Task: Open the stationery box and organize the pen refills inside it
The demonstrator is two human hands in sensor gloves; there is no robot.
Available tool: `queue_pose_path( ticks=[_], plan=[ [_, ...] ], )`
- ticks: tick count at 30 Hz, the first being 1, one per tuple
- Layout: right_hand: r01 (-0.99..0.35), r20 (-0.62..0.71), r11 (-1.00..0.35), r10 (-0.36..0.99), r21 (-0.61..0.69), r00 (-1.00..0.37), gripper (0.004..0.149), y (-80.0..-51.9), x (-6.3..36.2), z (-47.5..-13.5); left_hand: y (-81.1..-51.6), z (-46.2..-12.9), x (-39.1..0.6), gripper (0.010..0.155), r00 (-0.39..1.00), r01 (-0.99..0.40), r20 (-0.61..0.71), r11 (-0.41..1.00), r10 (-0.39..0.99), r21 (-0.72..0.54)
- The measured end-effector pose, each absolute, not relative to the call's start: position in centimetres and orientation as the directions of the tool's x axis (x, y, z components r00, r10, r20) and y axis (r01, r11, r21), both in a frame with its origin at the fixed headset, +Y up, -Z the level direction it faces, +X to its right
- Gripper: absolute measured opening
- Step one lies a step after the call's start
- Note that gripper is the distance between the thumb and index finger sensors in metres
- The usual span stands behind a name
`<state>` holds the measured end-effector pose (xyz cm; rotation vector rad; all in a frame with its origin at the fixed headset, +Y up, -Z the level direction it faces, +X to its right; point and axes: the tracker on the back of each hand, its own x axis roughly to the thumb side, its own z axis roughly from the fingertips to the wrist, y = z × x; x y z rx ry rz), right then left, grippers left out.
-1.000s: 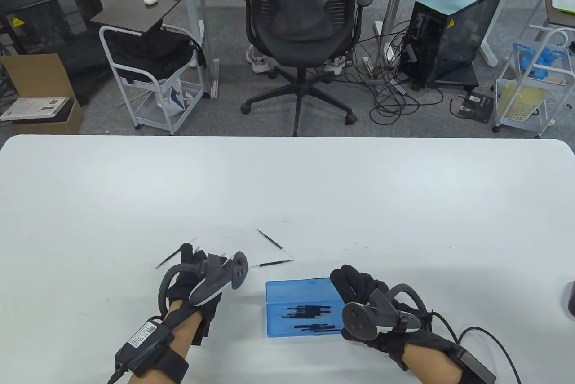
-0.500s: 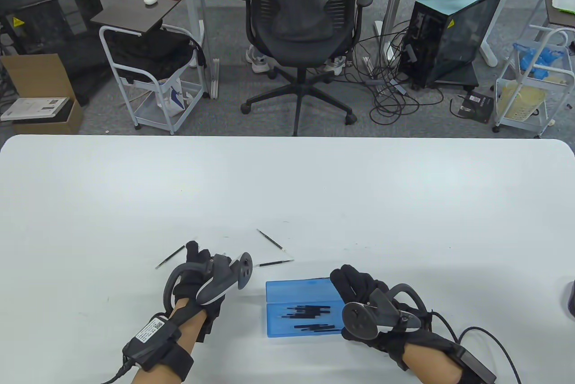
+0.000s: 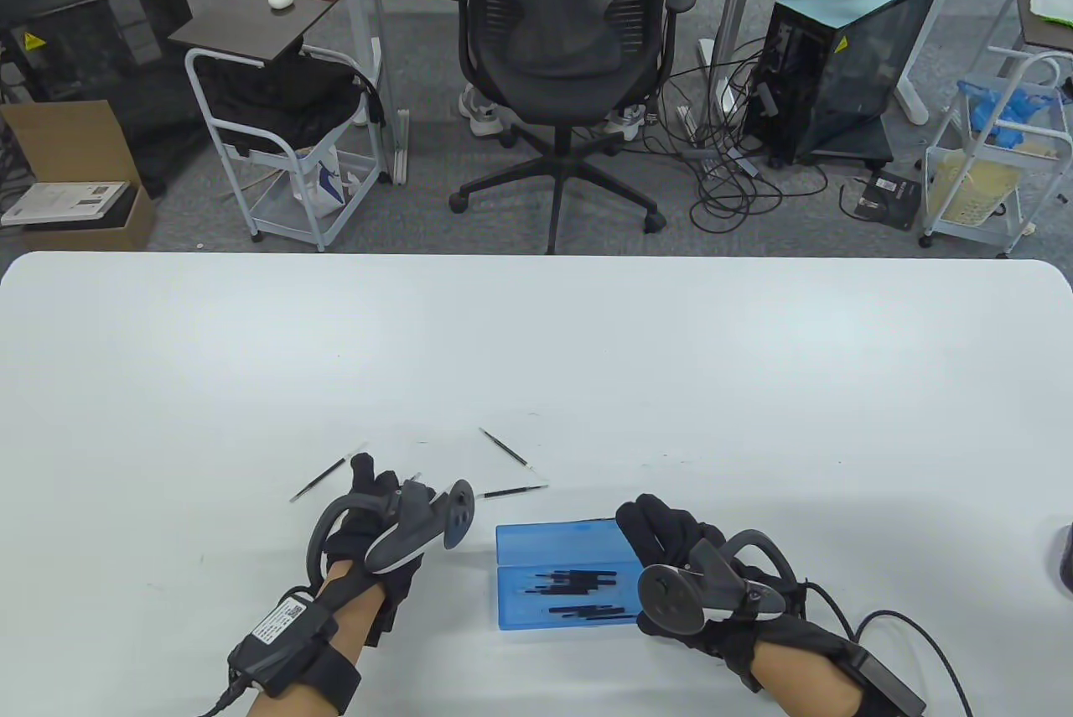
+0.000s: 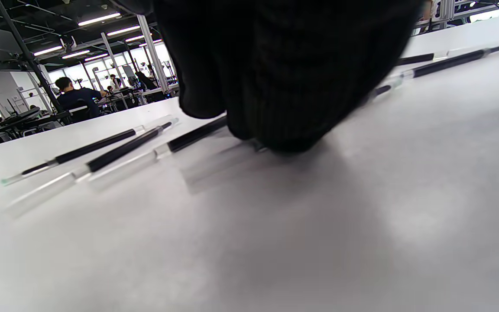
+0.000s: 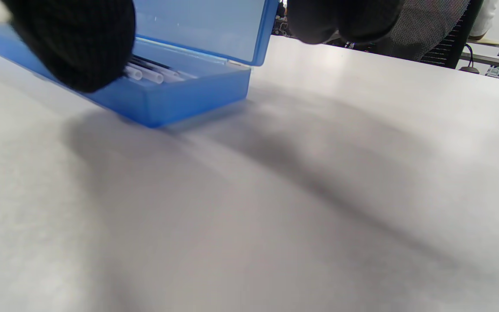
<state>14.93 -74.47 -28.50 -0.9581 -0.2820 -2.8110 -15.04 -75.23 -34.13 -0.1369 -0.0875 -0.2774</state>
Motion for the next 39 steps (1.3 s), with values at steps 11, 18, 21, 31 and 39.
queue_pose_path(
  ticks=[11, 18, 21, 31, 39],
  plan=[
    [0.209, 0.615, -0.969, -0.087, 0.129, -0.783, 0.12, -74.5, 14.9, -28.5, -72.9, -32.7, -14.6, 0.056, 0.963, 0.232, 0.137, 0.973, -0.23, 0.002],
    [0.209, 0.616, -0.969, -0.086, 0.131, -0.783, 0.12, -74.5, 14.9, -28.5, -68.3, -29.4, -12.5, 0.056, 0.956, 0.159, 0.22, 0.973, -0.194, 0.169],
    [0.209, 0.616, -0.969, -0.086, 0.13, -0.783, 0.12, -74.5, 14.9, -28.5, -67.6, -27.5, -10.4, 0.056, 0.936, 0.134, 0.294, 0.969, -0.192, 0.208],
    [0.211, 0.615, -0.969, -0.091, 0.126, -0.783, 0.12, -74.5, 14.9, -28.5, -71.4, -23.9, -3.1, 0.055, 0.823, 0.232, 0.477, 0.949, -0.309, 0.215],
    [0.212, 0.616, -0.969, -0.091, 0.126, -0.783, 0.12, -74.5, 14.9, -28.5, -73.9, -24.3, -1.0, 0.055, 0.804, 0.296, 0.488, 0.94, -0.34, 0.167]
  ],
)
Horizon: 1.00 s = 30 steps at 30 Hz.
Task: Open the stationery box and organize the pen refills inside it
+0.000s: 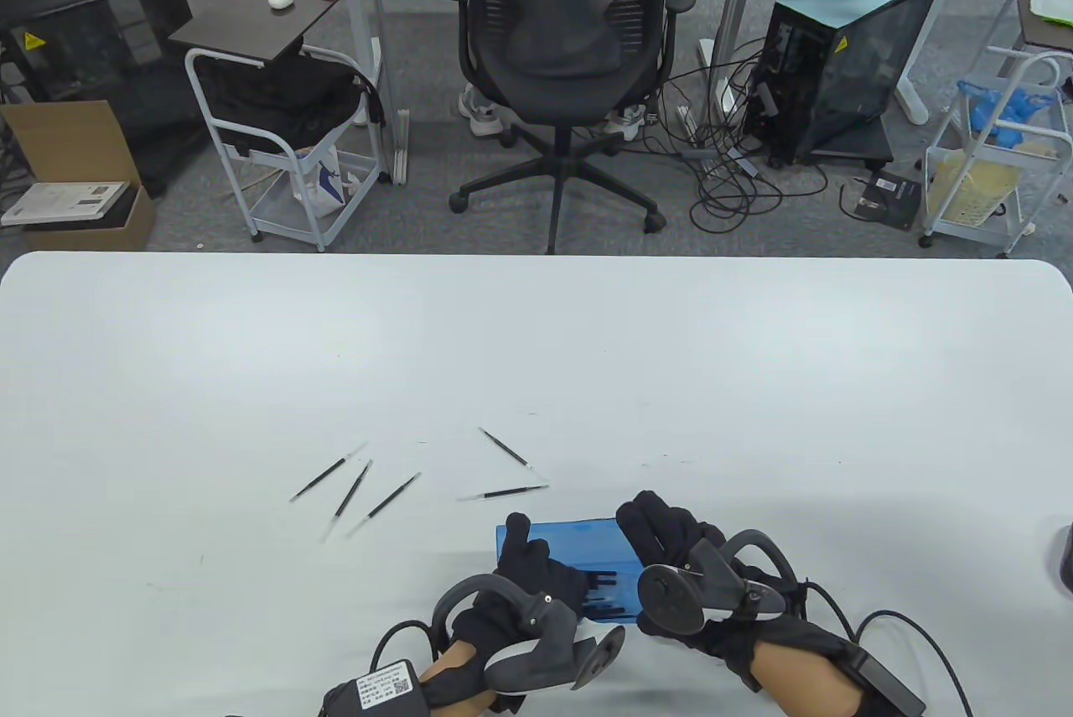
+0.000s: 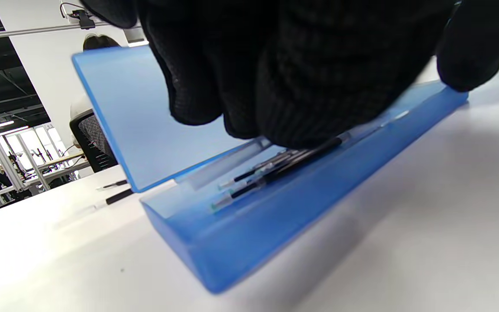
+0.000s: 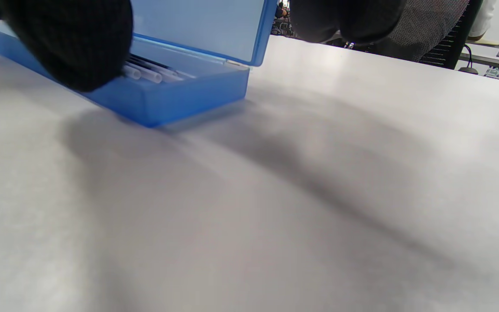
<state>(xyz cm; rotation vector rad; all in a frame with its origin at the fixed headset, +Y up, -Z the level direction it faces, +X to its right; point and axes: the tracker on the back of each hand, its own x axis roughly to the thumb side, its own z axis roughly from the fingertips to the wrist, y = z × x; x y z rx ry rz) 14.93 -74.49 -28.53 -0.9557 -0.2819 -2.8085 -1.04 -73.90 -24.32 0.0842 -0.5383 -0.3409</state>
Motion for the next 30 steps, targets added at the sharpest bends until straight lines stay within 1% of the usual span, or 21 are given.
queue_pose_path(
  ticks=[8, 18, 23, 27, 30],
  plan=[
    [0.213, 0.617, -0.968, -0.09, 0.128, -0.782, 0.12, -74.5, 14.9, -28.5, -74.5, -24.7, -0.7, 0.055, 0.795, 0.332, 0.486, 0.931, -0.362, 0.151],
    [0.213, 0.617, -0.968, -0.089, 0.13, -0.782, 0.12, -74.5, 14.9, -28.5, -73.8, -24.6, -0.7, 0.054, 0.786, 0.322, 0.508, 0.935, -0.352, 0.149],
    [0.212, 0.617, -0.968, -0.087, 0.132, -0.782, 0.12, -74.5, 14.9, -28.5, -71.3, -24.3, -2.4, 0.053, 0.8, 0.275, 0.506, 0.946, -0.323, 0.169],
    [0.211, 0.617, -0.968, -0.086, 0.134, -0.782, 0.12, -74.5, 14.9, -28.5, -68.4, -25.3, -5.0, 0.053, 0.856, 0.244, 0.422, 0.953, -0.298, 0.179],
    [0.211, 0.616, -0.968, -0.085, 0.134, -0.783, 0.12, -74.5, 14.9, -28.5, -66.4, -27.0, -7.7, 0.053, 0.91, 0.229, 0.312, 0.957, -0.275, 0.176]
  ],
)
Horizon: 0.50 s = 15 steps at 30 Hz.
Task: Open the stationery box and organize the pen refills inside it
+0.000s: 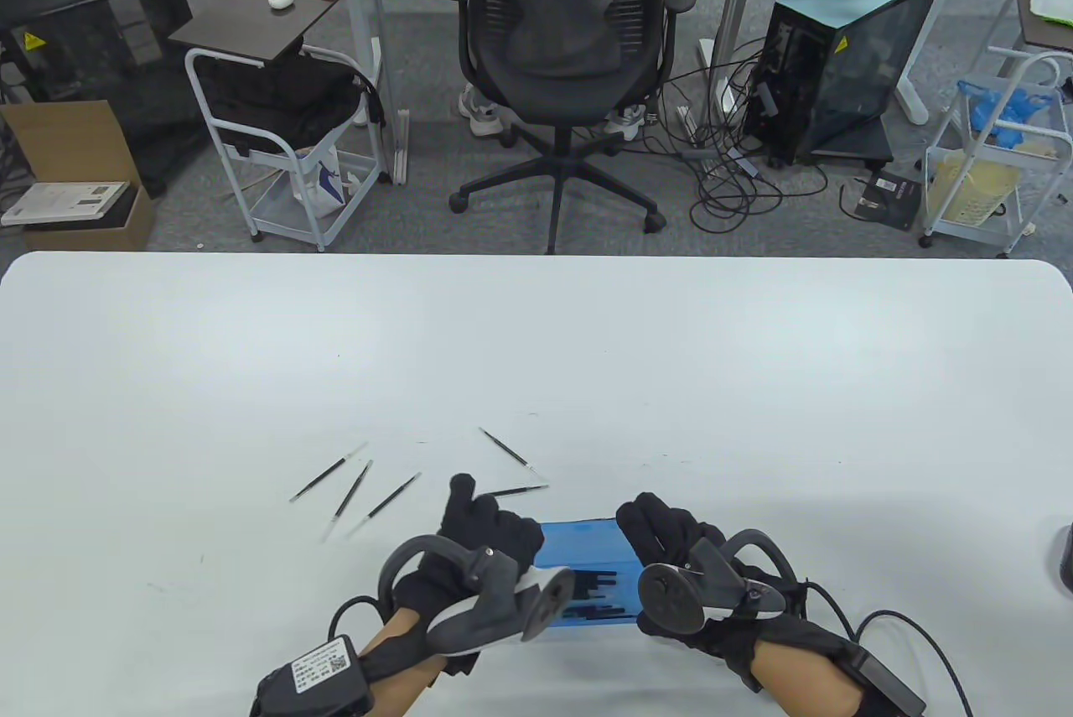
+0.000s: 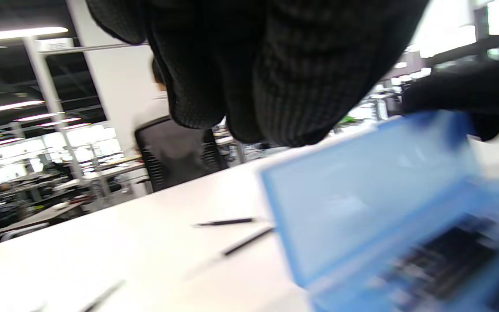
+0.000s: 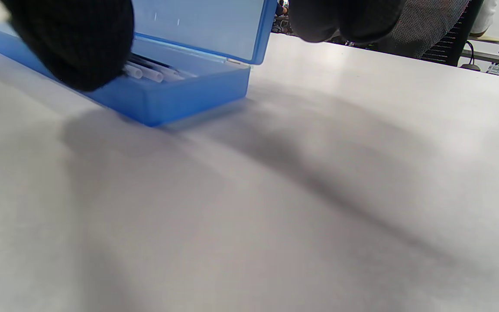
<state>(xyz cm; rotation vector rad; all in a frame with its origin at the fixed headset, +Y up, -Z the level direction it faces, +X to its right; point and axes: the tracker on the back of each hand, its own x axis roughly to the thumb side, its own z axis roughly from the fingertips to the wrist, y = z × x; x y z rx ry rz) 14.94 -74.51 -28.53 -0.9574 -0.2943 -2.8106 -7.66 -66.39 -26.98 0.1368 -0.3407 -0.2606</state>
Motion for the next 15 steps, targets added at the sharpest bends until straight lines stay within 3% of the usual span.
queue_pose_path(
  ticks=[4, 8, 15],
  plan=[
    [0.21, 0.616, -0.968, -0.084, 0.135, -0.783, 0.12, -74.5, 14.9, -28.5, -65.2, -29.5, -11.1, 0.054, 0.957, 0.216, 0.167, 0.966, -0.239, 0.145],
    [0.211, 0.615, -0.968, -0.084, 0.136, -0.784, 0.12, -74.5, 15.0, -28.6, -65.9, -31.8, -14.1, 0.054, 0.971, 0.228, 0.057, 0.969, -0.234, 0.091],
    [0.21, 0.615, -0.968, -0.083, 0.138, -0.784, 0.12, -74.5, 15.0, -28.6, -70.8, -34.8, -17.9, 0.056, 0.963, 0.246, -0.093, 0.966, -0.252, -0.077]
  ],
)
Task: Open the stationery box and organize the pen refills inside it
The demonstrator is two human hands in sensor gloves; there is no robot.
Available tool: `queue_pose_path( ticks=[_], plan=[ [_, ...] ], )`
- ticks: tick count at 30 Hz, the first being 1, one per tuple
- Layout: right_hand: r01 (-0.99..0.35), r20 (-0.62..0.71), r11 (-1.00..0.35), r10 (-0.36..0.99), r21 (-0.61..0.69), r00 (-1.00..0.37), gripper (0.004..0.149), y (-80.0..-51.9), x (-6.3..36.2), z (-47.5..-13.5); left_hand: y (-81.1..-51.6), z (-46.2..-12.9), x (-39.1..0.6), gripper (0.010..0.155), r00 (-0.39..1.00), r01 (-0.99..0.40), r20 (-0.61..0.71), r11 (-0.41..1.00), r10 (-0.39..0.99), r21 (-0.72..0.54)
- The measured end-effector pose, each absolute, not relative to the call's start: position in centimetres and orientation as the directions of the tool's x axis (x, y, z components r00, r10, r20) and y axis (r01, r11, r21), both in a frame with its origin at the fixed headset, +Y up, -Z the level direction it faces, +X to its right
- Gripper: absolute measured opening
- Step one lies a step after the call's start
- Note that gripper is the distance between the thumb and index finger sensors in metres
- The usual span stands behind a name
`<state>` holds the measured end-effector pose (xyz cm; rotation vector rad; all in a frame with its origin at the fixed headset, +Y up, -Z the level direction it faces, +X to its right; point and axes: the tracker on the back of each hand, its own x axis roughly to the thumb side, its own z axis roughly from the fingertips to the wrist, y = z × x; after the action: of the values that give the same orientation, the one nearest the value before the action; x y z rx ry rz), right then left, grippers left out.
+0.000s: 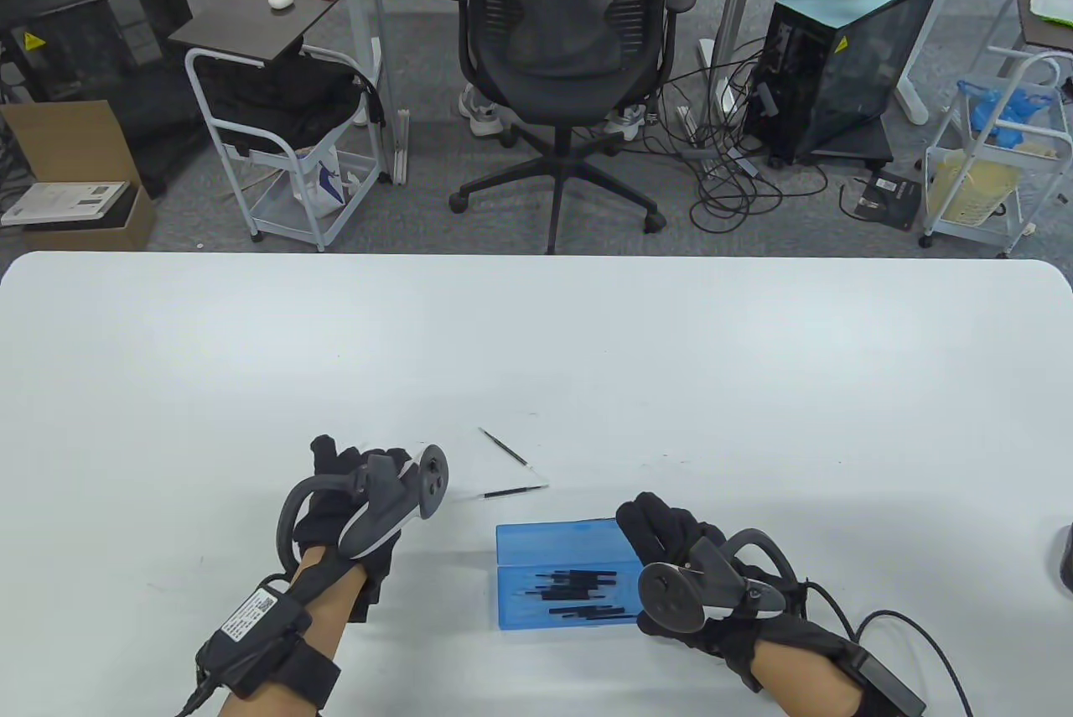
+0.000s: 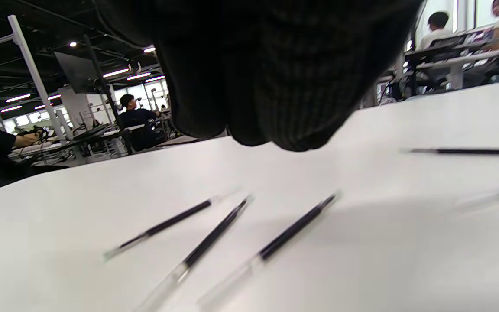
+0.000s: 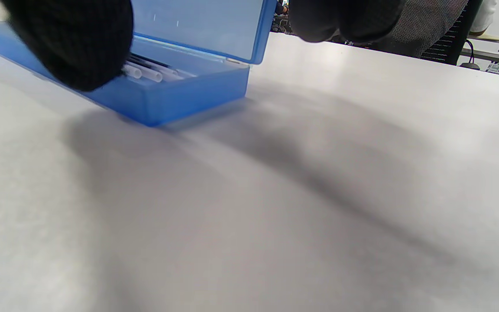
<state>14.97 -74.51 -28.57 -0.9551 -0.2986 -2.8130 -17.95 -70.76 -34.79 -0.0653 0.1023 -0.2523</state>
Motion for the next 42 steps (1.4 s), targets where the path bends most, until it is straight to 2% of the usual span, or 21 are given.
queue_pose_path(
  ticks=[4, 9, 22, 33, 42],
  plan=[
    [0.21, 0.615, -0.968, -0.083, 0.137, -0.784, 0.12, -74.5, 15.0, -28.6, -73.3, -35.7, -19.3, 0.057, 0.95, 0.241, -0.163, 0.959, -0.265, -0.149],
    [0.21, 0.616, -0.968, -0.082, 0.137, -0.784, 0.12, -74.5, 15.0, -28.6, -74.6, -36.1, -20.0, 0.056, 0.94, 0.258, -0.18, 0.95, -0.288, -0.174],
    [0.209, 0.616, -0.968, -0.081, 0.138, -0.783, 0.12, -74.5, 15.0, -28.6, -74.6, -35.9, -19.8, 0.053, 0.959, 0.215, -0.157, 0.965, -0.238, -0.149],
    [0.209, 0.616, -0.968, -0.082, 0.137, -0.783, 0.12, -74.5, 14.9, -28.6, -75.3, -35.7, -19.7, 0.049, 0.958, 0.23, -0.14, 0.962, -0.251, -0.148],
    [0.215, 0.615, -0.967, -0.088, 0.136, -0.784, 0.12, -74.5, 14.9, -28.5, -75.8, -35.4, -18.9, 0.053, 0.956, 0.261, -0.1, 0.957, -0.275, -0.129]
  ],
)
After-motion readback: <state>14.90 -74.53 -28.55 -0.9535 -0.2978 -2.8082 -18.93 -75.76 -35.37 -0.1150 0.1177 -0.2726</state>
